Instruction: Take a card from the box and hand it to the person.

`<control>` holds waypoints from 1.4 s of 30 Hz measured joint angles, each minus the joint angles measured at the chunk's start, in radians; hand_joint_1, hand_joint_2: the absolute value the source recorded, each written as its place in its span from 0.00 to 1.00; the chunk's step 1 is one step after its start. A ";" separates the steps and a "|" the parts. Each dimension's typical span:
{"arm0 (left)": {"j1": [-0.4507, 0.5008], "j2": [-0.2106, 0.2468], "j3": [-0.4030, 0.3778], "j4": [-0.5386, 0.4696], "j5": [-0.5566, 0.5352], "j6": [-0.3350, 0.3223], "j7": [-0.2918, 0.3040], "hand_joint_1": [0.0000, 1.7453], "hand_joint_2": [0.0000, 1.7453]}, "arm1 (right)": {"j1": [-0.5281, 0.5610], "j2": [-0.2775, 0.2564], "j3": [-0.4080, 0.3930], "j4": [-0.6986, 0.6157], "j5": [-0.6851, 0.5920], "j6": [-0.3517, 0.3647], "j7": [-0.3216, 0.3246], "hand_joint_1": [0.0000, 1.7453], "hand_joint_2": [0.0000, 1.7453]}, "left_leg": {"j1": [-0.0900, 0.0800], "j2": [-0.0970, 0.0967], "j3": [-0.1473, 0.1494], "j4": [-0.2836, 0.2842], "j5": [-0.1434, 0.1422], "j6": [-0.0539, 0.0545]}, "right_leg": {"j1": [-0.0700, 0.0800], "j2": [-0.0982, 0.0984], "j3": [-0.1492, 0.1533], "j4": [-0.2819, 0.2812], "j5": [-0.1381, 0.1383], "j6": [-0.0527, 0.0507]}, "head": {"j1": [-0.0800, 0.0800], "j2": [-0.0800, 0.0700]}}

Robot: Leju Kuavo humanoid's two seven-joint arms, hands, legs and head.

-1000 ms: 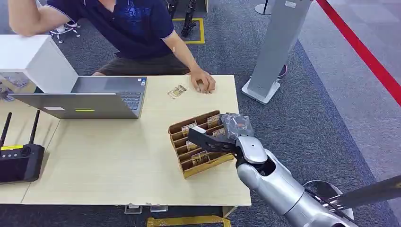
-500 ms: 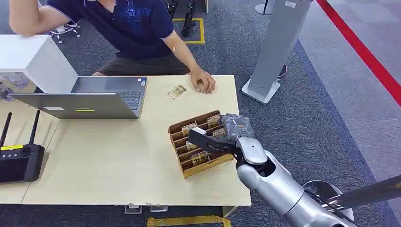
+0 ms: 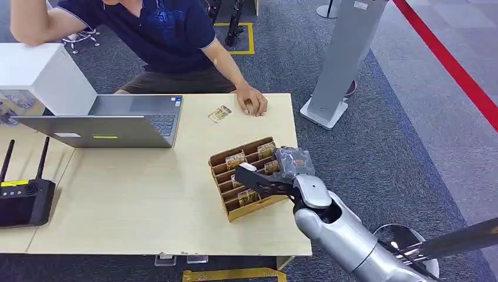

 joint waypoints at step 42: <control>0.002 0.000 -0.003 0.000 0.007 -0.004 -0.004 0.00 0.00 | 0.002 -0.026 -0.045 -0.171 -0.005 -0.010 0.038 0.78 1.00 | 0.000 0.000 0.000 0.000 0.000 0.000 | 0.000 0.000 0.000 0.000 0.000 0.000 | 0.000 0.000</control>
